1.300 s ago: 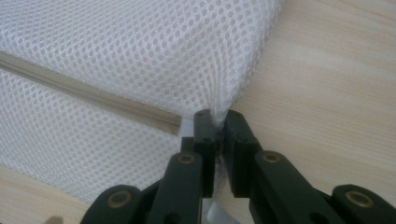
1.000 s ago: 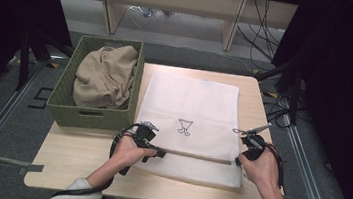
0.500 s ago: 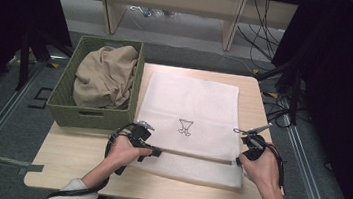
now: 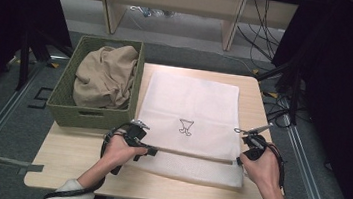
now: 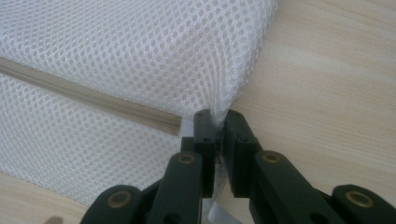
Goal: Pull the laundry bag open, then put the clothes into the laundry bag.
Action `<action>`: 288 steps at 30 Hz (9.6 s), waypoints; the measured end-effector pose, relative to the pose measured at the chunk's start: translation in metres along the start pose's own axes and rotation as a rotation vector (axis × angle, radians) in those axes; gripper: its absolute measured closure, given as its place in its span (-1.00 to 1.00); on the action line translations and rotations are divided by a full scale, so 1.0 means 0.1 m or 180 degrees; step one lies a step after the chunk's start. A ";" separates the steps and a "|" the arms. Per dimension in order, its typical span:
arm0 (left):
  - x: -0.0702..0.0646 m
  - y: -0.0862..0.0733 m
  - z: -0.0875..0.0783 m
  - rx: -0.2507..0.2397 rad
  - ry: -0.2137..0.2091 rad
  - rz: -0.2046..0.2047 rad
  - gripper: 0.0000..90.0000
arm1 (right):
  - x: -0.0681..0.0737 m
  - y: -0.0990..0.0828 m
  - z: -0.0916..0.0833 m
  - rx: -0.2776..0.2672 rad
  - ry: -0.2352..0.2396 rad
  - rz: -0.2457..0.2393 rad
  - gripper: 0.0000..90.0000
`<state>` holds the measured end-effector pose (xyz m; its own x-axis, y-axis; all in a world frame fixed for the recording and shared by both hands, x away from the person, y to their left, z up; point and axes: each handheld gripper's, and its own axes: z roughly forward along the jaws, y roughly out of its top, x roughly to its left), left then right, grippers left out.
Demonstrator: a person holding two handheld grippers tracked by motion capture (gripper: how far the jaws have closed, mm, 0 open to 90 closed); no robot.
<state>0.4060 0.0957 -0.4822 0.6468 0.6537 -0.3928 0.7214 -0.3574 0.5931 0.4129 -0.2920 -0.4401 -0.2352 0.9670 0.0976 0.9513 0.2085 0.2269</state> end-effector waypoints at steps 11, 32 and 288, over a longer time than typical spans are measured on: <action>0.03 -0.05 -0.02 -0.0020 -0.0008 -0.0063 0.92 | -0.05 0.01 0.02 -0.0060 -0.0021 -0.0118 0.89; 0.06 -0.12 -0.11 -0.0027 0.0071 -0.0045 0.92 | -0.05 0.02 0.01 -0.0018 -0.0061 0.0003 0.89; -0.04 -0.24 -0.57 -0.1072 0.0733 0.0615 -0.09 | 1.28 0.45 0.11 -0.0866 -0.0020 -0.1964 0.92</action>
<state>0.3720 0.1398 -0.4548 0.6624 0.7413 -0.1084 0.4474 -0.2754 0.8509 0.4274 -0.1570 -0.4283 -0.7177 0.6834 -0.1337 0.5587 0.6797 0.4753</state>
